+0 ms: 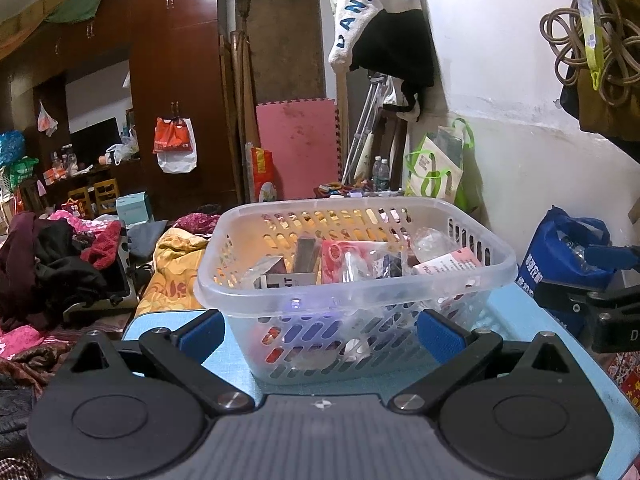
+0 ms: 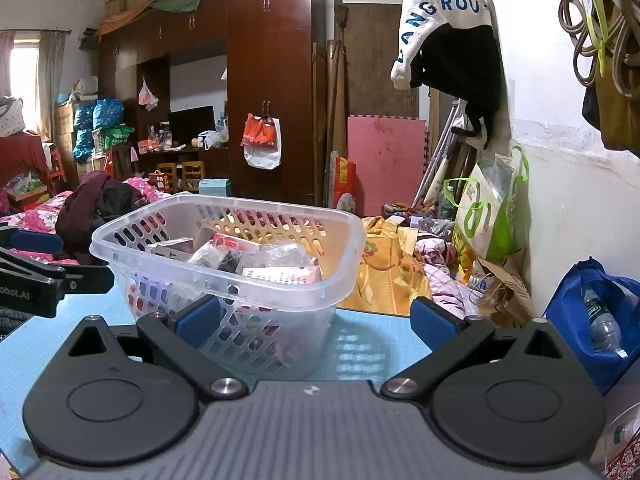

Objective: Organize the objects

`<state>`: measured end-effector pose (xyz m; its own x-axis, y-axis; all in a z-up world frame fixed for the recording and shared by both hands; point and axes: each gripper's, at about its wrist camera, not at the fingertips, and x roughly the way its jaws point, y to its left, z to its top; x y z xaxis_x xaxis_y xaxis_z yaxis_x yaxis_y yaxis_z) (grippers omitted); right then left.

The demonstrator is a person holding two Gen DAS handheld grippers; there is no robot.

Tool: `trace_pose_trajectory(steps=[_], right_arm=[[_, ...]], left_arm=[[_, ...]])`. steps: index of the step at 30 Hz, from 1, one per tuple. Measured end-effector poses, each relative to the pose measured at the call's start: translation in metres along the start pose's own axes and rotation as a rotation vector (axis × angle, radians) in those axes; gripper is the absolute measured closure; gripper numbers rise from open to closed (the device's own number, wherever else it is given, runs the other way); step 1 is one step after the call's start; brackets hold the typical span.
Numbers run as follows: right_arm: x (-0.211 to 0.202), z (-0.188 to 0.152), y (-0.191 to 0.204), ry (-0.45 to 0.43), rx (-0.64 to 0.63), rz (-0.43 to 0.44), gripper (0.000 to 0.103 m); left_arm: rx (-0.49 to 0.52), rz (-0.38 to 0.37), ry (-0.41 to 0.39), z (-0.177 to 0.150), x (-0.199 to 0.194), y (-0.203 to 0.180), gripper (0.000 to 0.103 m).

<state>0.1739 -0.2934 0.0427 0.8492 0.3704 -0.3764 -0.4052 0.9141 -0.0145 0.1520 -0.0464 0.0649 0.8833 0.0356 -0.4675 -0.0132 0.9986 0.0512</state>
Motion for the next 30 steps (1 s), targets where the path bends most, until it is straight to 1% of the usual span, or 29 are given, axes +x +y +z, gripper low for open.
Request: trace_pose_trajectory(steps=[7, 30], right_arm=[[-0.0003, 0.0001, 0.0, 0.0, 0.003, 0.001, 0.0], [0.0005, -0.0011, 0.0007, 0.005, -0.006, -0.001, 0.0]], left_arm=[[-0.02, -0.015, 0.015, -0.0003, 0.0038, 0.001, 0.0], [-0.011, -0.005, 0.015, -0.001, 0.0067, 0.0, 0.0]])
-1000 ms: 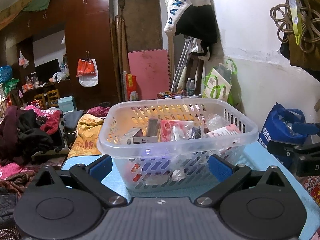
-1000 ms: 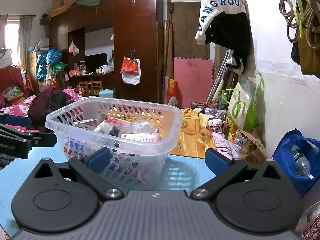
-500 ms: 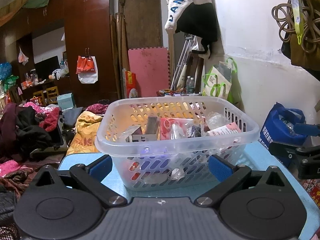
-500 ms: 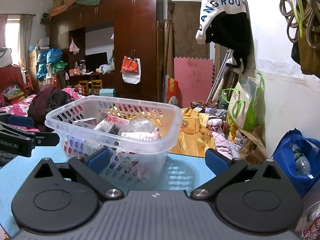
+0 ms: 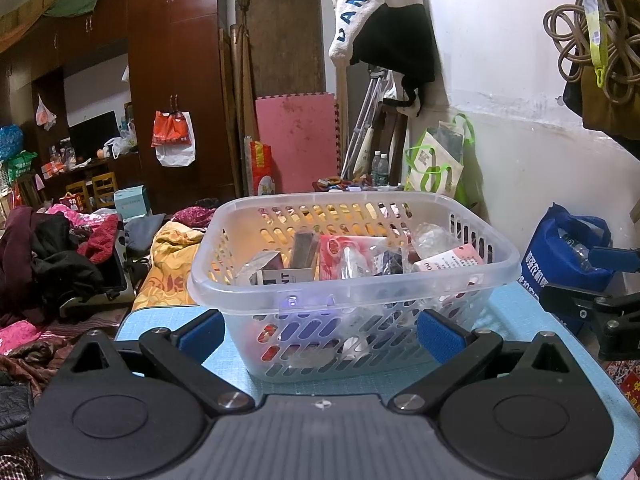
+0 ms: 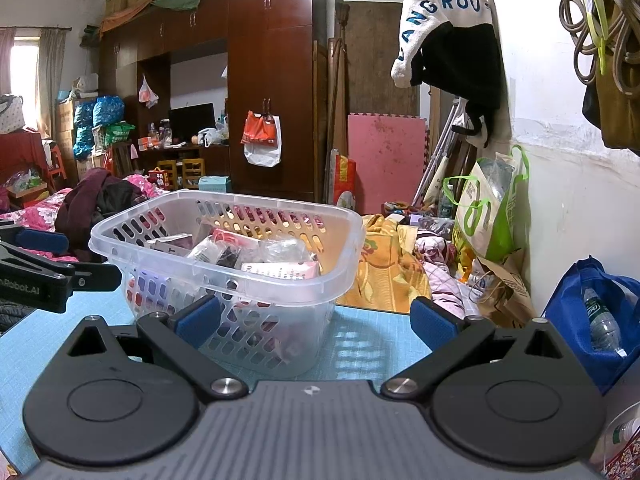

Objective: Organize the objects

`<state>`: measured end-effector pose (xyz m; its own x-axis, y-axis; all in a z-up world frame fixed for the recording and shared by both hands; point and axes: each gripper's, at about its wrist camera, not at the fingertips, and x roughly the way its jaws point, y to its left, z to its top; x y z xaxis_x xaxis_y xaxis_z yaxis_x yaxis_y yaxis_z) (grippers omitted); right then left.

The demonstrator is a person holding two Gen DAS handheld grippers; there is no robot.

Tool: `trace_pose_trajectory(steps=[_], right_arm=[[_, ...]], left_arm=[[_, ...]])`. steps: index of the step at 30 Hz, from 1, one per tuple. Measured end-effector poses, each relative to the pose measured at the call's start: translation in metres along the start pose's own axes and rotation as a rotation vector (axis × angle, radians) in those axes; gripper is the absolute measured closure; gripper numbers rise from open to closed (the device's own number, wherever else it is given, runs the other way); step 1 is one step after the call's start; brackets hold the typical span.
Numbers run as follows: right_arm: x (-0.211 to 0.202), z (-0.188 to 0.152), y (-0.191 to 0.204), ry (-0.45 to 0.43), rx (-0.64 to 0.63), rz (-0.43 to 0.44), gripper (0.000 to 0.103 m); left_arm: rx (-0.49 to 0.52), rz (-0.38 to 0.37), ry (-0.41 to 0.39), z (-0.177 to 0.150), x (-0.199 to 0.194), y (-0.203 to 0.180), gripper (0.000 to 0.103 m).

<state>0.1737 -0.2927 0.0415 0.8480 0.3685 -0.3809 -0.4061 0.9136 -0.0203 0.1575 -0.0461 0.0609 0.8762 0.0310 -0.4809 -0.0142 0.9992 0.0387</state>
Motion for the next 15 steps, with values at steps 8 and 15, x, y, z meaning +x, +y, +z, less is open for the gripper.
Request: trace_pose_trajectory(steps=[8, 15], right_arm=[[-0.0002, 0.0001, 0.0, 0.0, 0.001, 0.0, 0.0], [0.0005, -0.0007, -0.0003, 0.001, -0.003, 0.0, 0.0]], left_arm=[[0.001, 0.003, 0.003, 0.0, 0.0017, -0.0009, 0.0], [0.001, 0.004, 0.003, 0.0, 0.003, -0.001, 0.0]])
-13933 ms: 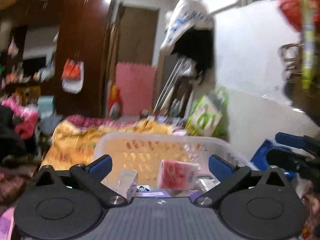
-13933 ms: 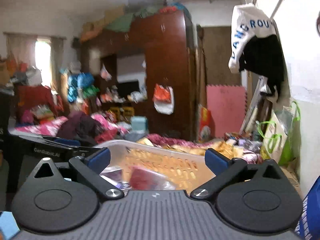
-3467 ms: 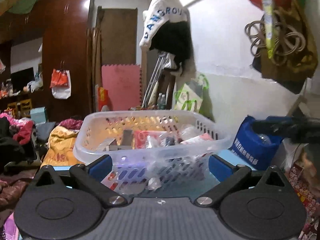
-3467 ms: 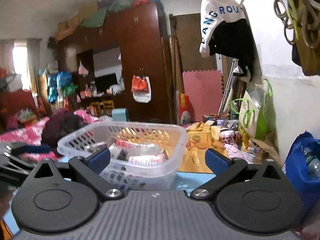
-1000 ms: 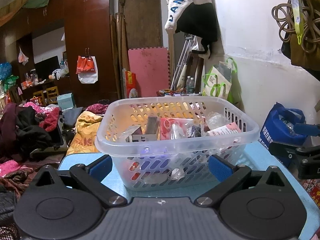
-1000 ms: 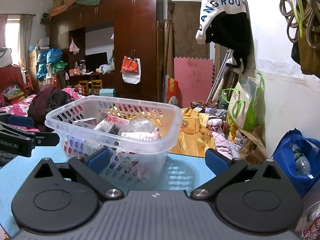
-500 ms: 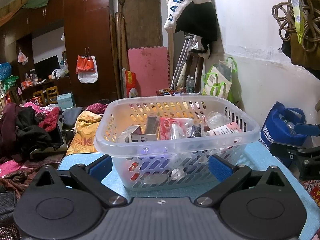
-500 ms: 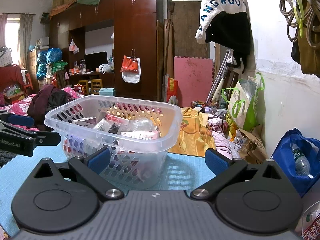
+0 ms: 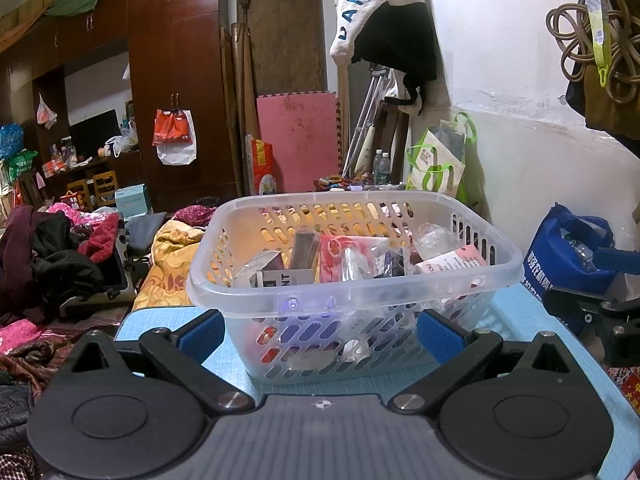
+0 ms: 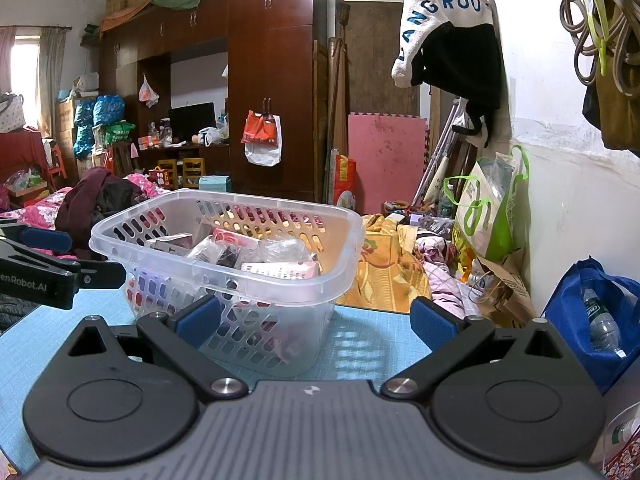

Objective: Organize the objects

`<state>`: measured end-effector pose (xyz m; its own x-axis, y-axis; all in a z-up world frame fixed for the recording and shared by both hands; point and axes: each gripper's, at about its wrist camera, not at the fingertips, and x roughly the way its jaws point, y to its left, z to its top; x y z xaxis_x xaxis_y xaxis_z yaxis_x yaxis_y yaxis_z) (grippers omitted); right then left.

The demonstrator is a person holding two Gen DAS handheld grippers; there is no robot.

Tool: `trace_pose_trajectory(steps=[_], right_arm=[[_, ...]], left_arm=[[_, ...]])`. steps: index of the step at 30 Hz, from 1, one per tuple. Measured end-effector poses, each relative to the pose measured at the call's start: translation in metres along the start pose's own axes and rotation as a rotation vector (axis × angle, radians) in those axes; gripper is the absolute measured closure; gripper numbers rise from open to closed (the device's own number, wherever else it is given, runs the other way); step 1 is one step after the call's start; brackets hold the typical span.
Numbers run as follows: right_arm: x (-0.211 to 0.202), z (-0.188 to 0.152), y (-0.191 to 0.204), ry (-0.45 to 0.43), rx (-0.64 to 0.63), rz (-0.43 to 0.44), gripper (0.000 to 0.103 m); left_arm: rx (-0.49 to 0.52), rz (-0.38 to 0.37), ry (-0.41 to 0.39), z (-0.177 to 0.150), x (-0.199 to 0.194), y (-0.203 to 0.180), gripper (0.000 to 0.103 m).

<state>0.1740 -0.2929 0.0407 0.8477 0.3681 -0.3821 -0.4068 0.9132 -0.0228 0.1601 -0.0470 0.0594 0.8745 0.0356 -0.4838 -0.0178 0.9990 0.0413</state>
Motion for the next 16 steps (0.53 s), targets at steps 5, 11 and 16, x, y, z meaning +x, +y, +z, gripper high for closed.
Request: trace_pose_trajectory(steps=[5, 11, 16], right_arm=[[0.0018, -0.0013, -0.0023, 0.004, 0.004, -0.002, 0.0], [0.0024, -0.0024, -0.0033, 0.007, 0.006, -0.003, 0.0], [0.0019, -0.0026, -0.0036, 0.007, 0.007, -0.004, 0.0]], left_arm=[[-0.007, 0.001, 0.009, 0.0016, 0.0046, -0.0005, 0.0], [0.009, 0.001, 0.007, 0.0038, 0.0081, -0.0044, 0.0], [0.0, 0.006, -0.001, 0.0049, 0.008, -0.0054, 0.001]])
